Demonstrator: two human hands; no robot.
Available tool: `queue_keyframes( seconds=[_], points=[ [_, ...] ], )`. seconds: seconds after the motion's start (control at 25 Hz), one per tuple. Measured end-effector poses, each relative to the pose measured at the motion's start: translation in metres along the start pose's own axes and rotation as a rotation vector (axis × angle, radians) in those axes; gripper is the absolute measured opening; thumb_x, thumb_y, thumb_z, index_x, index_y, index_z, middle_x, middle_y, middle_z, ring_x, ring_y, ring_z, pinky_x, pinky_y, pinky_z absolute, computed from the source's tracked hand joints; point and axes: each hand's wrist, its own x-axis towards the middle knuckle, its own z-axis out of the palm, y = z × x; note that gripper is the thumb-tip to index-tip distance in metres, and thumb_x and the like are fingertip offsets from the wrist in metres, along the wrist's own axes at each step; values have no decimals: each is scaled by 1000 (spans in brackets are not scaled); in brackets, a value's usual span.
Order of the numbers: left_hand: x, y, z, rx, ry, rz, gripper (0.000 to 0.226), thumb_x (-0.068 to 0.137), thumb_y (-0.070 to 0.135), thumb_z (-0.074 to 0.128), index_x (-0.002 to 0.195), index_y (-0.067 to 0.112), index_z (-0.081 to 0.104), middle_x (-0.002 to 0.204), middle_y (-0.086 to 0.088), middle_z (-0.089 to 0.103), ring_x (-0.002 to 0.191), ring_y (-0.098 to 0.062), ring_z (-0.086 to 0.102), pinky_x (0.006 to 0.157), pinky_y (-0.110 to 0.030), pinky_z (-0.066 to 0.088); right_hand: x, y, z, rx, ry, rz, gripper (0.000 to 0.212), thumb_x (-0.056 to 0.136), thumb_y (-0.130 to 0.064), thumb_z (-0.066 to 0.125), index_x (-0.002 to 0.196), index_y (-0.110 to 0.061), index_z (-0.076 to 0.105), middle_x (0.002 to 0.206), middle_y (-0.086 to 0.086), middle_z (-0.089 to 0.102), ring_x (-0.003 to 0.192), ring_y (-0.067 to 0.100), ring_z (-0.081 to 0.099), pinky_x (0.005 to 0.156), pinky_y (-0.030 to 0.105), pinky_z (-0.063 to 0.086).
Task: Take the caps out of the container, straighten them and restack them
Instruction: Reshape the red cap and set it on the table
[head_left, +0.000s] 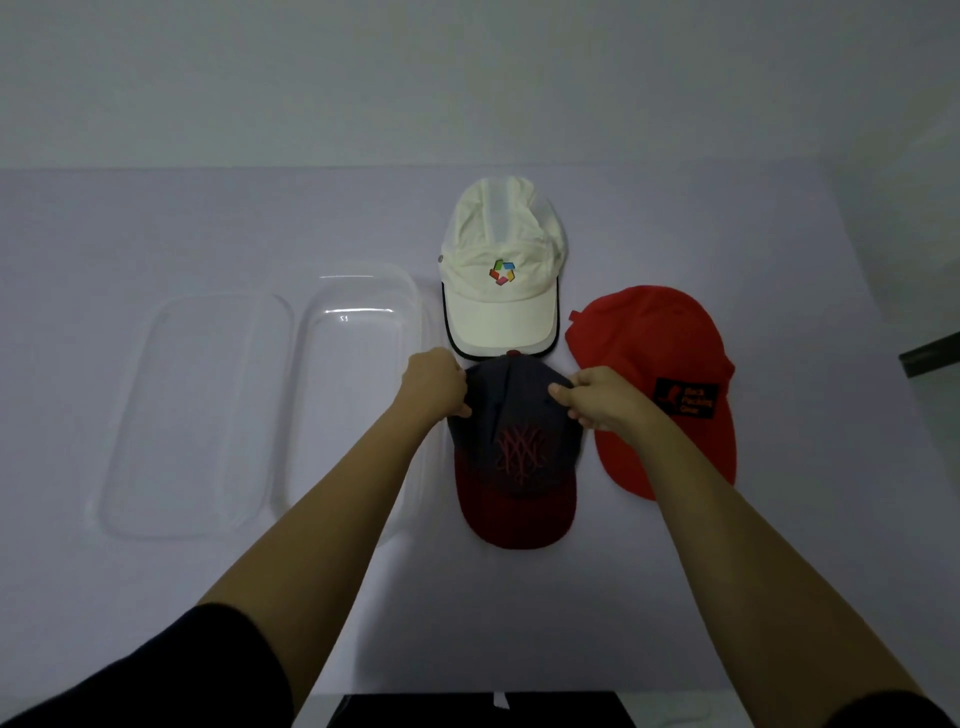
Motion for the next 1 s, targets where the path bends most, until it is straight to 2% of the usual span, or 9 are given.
queue_keyframes(
  seconds=[0.16,0.32,0.44,0.52,0.6,0.68,0.8,0.92,1.0],
  points=[
    [-10,-7,-5,20,291,124,22,91,11,51,72,0,55,66,-4,53,74,-23,58,55,-22,43,-30,0,-12,-182,220,-220,42,89,-33,58,122,-8,57,116,8,64,104,21,61,91,33,50],
    [-60,9,7,-248,585,414,28,94,8,46,114,0,64,102,-15,70,87,-27,67,81,-28,48,-79,51,-41,-62,537,-611,39,86,-4,55,124,-11,55,122,7,59,110,16,56,92,18,41],
    [-81,35,65,-274,384,600,29,89,0,48,115,-2,62,103,-15,69,89,-28,65,81,-28,47,-74,125,-56,-367,323,-303,87,73,-1,55,148,-11,12,154,18,13,141,33,17,114,40,23],
    [-80,52,115,-184,147,619,48,85,-3,49,132,-4,45,129,-24,54,115,-34,54,96,-35,43,-63,161,-55,-564,189,-104,102,78,-7,62,146,-8,-15,155,18,-17,145,34,-8,118,47,10],
    [-72,67,163,-6,48,590,78,87,5,53,148,0,5,156,-25,9,144,-35,13,118,-40,19,-58,178,-51,-627,243,-194,97,86,-25,61,146,-5,-13,156,17,-15,146,31,-2,117,49,14],
    [-65,78,193,68,106,528,83,93,19,51,147,2,-10,156,-25,-9,145,-38,-4,118,-48,9,-59,182,-43,-628,318,-255,85,93,-39,48,147,-3,-7,158,16,-7,146,30,6,114,49,15],
    [-66,85,207,47,167,429,69,96,24,40,148,0,1,154,-31,2,142,-48,6,114,-53,17,-65,181,-37,-653,370,-311,77,95,-41,42,148,-4,-1,158,16,1,146,28,10,116,46,14],
    [-75,84,223,20,217,477,59,88,22,34,142,-2,28,141,-36,37,125,-57,38,93,-58,45,-67,181,-48,-537,492,-377,74,91,-28,52,147,-3,10,156,20,14,141,34,25,112,48,29],
    [-84,85,221,14,222,526,58,92,19,33,146,3,19,147,-34,27,133,-54,29,101,-55,40,-69,179,-55,-481,493,-346,70,92,-18,50,147,-3,10,155,21,15,141,34,25,109,47,35]
  ],
)
